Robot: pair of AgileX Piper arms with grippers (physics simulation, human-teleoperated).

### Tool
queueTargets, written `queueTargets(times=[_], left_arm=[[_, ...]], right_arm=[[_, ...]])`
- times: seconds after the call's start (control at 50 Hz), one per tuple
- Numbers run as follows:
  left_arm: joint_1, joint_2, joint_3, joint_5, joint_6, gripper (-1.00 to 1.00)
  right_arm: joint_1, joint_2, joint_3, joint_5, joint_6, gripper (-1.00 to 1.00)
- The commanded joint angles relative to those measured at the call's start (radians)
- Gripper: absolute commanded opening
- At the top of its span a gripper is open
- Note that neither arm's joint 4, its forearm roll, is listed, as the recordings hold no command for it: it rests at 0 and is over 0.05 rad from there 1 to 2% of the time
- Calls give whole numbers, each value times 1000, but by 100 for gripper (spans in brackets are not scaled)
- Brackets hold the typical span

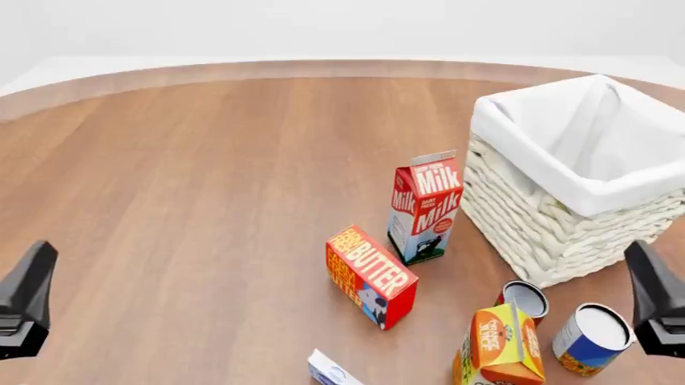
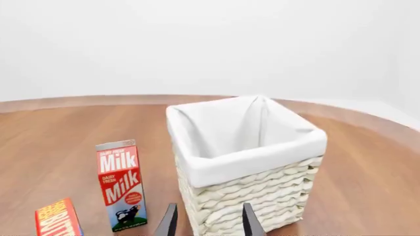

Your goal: Pick up the cream cheese box and the butter, and put them in the basket.

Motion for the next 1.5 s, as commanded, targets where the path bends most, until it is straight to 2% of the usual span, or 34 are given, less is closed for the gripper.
queueTargets(times=[0.02,0.08,0.12,0.14,0.16,0.2,0.22,0.26,0.4,0.48,0.54,0.58,0.62,0.66,0.68,0.74,0.76,0.8,0.82,0.84,0.88,0.9,0.96,0.98,1.0,1.06,1.08,1.1,1.2,1.26,1.36,1.38,1.42,1.5], left_arm=[[0,4,-3,-1,0,100],[0,4,-3,-1,0,100],[0,4,-3,-1,0,100],[0,4,-3,-1,0,100],[0,4,-3,-1,0,100],[0,4,-3,-1,0,100],[0,4,-3,-1,0,100],[0,4,-3,-1,0,100],[0,4,-3,-1,0,100],[0,4,-3,-1,0,100],[0,4,-3,-1,0,100],[0,4,-3,-1,0,100],[0,4,-3,-1,0,100],[0,4,-3,-1,0,100],[0,4,-3,-1,0,100],[0,4,-3,-1,0,100],[0,4,-3,-1,0,100],[0,4,-3,-1,0,100],[0,4,-3,-1,0,100],[0,4,-3,-1,0,100],[0,4,-3,-1,0,100],[0,4,-3,-1,0,100],[0,4,-3,-1,0,100],[0,4,-3,-1,0,100],[0,4,-3,-1,0,100],[0,4,-3,-1,0,100],[0,4,-3,-1,0,100],[0,4,-3,-1,0,100],[0,4,-3,-1,0,100],[0,4,-3,-1,0,100],[0,4,-3,-1,0,100],[0,4,-3,-1,0,100],[0,4,-3,-1,0,100],[0,4,-3,-1,0,100]], right_arm=[[15,60,-2,-35,34,100],[19,132,-1,-73,59,100],[46,116,-8,-48,67,100],[71,75,-39,10,58,100],[87,63,-55,34,80,100],[91,47,-75,59,80,100],[143,55,-126,103,54,100],[179,24,-189,163,70,100],[309,168,-376,225,87,100],[364,218,-457,265,48,100],[424,259,-477,272,50,100],[452,273,-503,289,23,100],[518,292,-548,327,18,100],[530,309,-532,308,-2,100],[569,331,-567,327,1,100],[578,339,-579,322,8,100],[570,334,-586,323,36,100],[516,230,-639,341,63,100],[574,420,-640,371,69,100],[605,425,-631,353,116,100],[585,402,-659,365,70,100],[609,430,-689,388,60,100],[613,464,-698,374,69,100],[616,468,-707,366,19,100],[620,487,-746,383,-4,100],[614,521,-759,384,-30,100],[641,560,-787,397,2,100],[633,564,-801,398,-19,100],[692,663,-889,433,-8,100],[740,716,-934,455,-31,100],[772,760,-963,462,-50,100],[788,791,-972,474,-24,100],[791,807,-998,484,-61,100],[820,840,-989,462,-34,100]])
